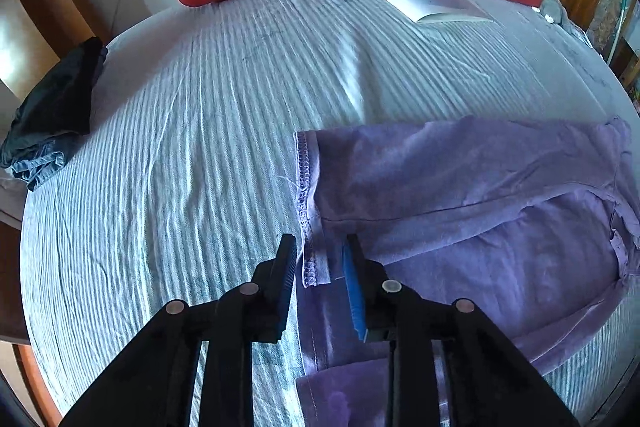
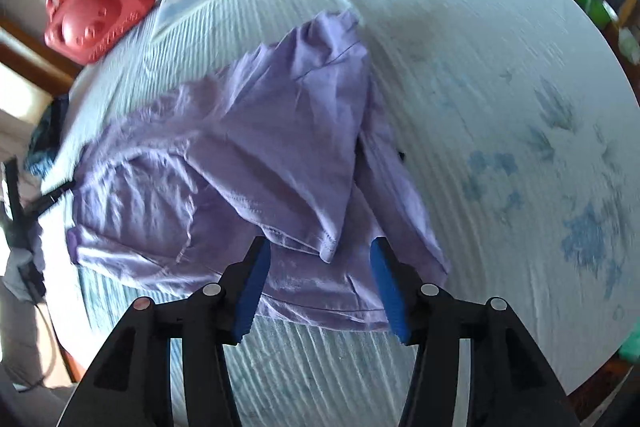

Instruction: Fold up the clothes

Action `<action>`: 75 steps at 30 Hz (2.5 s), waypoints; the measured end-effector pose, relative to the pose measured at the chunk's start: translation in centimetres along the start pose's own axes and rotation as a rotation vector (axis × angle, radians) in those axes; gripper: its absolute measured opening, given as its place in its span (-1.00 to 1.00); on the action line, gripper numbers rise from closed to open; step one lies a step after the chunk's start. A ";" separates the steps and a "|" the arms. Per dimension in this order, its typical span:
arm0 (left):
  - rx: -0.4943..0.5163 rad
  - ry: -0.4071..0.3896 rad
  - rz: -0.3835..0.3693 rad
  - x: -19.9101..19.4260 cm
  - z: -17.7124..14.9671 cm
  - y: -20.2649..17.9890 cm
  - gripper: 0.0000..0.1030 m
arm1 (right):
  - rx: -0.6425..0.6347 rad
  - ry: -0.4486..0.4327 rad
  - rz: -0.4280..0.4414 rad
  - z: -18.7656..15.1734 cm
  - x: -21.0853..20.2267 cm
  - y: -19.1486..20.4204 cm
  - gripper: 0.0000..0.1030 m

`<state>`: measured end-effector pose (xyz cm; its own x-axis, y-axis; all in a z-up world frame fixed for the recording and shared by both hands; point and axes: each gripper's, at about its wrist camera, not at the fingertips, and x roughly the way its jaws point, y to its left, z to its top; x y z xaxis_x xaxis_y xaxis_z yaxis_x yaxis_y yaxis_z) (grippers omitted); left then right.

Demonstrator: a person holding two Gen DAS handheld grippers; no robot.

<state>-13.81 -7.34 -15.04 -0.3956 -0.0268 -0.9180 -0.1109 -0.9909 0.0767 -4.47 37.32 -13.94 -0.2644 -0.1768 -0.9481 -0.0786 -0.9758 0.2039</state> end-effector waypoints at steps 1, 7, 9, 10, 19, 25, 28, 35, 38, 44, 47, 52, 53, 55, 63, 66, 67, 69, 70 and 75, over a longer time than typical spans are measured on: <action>0.002 -0.002 -0.005 -0.3 -0.2 -0.1 -0.53 | -0.026 -0.003 -0.024 0.0 0.4 0.6 -0.05; 0.040 -0.015 -0.064 -2.1 -1.0 -2.5 -0.53 | -0.200 -0.097 0.009 0.2 -0.3 4.2 -0.34; 0.060 -0.013 -0.093 -2.2 -1.1 -4.0 -0.53 | -0.185 -0.087 0.010 0.3 -0.1 3.8 -0.41; 0.069 -0.012 -0.112 -2.2 -1.1 -4.9 -0.53 | -0.171 -0.084 0.008 0.3 0.0 3.6 -0.42; 0.238 -0.005 -0.343 -2.7 -1.5 -17.0 -0.53 | 0.010 -0.067 0.030 -1.6 0.4 -0.9 -0.42; 0.358 0.002 -0.430 -2.4 -1.5 -25.6 -0.53 | 0.037 -0.094 0.049 -2.4 0.3 -2.0 -0.42; 0.386 0.023 -0.451 -1.6 -1.3 -28.6 -0.53 | 0.018 -0.099 0.072 -2.1 0.6 -1.9 -0.42; 0.424 0.033 -0.461 0.0 -0.2 -33.4 -0.53 | -0.034 -0.075 0.111 -1.0 2.6 -2.3 -0.42; 0.425 0.030 -0.450 0.7 0.7 -34.6 -0.71 | -0.093 -0.083 0.113 -0.2 3.2 -1.6 -0.64; 0.439 -0.029 -0.448 -3.7 1.0 -33.4 -0.92 | -0.050 -0.166 0.186 0.4 -0.8 -2.9 -0.94; 0.449 0.017 -0.458 -4.7 -0.1 -32.0 -0.91 | -0.026 -0.121 0.216 -0.7 -1.9 -3.7 -0.92; 0.484 0.105 -0.454 -3.9 -2.2 -30.9 -0.41 | 0.028 -0.013 0.120 -2.2 -0.4 -5.3 -0.66; 0.471 0.098 -0.463 -4.1 -2.2 -30.5 -0.39 | 0.041 -0.022 0.127 -2.2 -0.4 -5.5 -0.66; 0.439 0.071 -0.464 -4.7 -1.8 -29.7 -0.39 | 0.045 -0.063 0.150 -1.7 -0.9 -5.4 -0.66; 0.311 -0.026 -0.432 -5.6 0.3 -26.6 -0.38 | 0.015 -0.145 0.070 2.8 -1.8 -4.2 -0.66; 0.275 -0.018 -0.405 -4.0 0.7 -28.0 -0.38 | -0.014 -0.166 0.073 5.2 -2.1 -3.3 -0.66; 0.254 -0.012 -0.390 -3.4 0.6 -28.5 -0.38 | -0.024 -0.165 0.072 6.0 -2.0 -3.6 -0.66; 0.211 0.008 -0.375 -2.6 0.3 -29.5 -0.38 | -0.032 -0.155 0.080 8.0 -1.2 -4.1 -0.66; 0.195 0.016 -0.367 -2.3 0.1 -30.0 -0.38 | -0.036 -0.146 0.090 9.2 -0.7 -4.2 -0.66; 0.086 0.006 -0.251 -1.3 -0.5 -32.4 -0.38 | -0.171 -0.093 0.126 14.2 2.8 -4.3 -0.29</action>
<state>-9.29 24.74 -16.53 -0.3410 0.2174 -0.9146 -0.2821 -0.9517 -0.1210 -18.55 42.84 -14.02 -0.3501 -0.2938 -0.8894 0.1227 -0.9557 0.2675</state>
